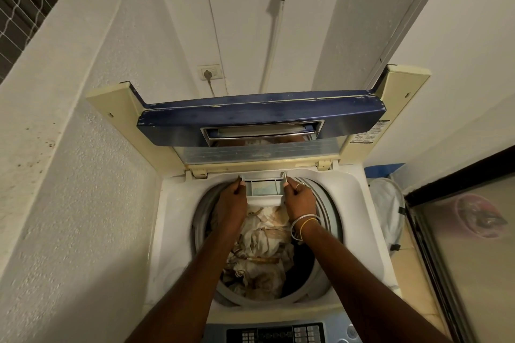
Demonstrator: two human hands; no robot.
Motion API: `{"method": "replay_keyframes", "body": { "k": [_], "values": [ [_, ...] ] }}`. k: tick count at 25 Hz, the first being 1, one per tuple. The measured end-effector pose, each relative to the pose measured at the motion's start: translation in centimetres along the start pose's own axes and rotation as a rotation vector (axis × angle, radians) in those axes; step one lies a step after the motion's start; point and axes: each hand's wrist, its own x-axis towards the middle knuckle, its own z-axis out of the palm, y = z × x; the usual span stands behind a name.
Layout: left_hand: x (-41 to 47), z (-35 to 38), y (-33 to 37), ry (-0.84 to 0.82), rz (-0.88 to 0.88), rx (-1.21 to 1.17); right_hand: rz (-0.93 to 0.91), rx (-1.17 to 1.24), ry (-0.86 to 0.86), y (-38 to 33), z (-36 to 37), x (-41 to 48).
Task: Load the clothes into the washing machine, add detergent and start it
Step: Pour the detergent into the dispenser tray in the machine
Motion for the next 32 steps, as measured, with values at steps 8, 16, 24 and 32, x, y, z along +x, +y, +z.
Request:
{"method": "replay_keyframes", "body": {
  "k": [8, 16, 24, 32],
  "values": [
    [0.1, 0.0, 0.4, 0.010, -0.020, -0.073, 0.000, -0.058, 0.020, -0.6, 0.0, 0.4],
    [-0.2, 0.3, -0.1, 0.056, 0.006, -0.109, -0.001, -0.056, 0.031, -0.9, -0.1, 0.4],
    [-0.2, 0.4, 0.2, 0.089, 0.022, -0.102, 0.003, -0.018, 0.013, -0.9, -0.2, 0.7],
    [-1.6, 0.6, -0.5, 0.075, 0.066, -0.166, -0.083, 0.077, 0.028, 0.3, -0.1, -0.1]
  ]
}}
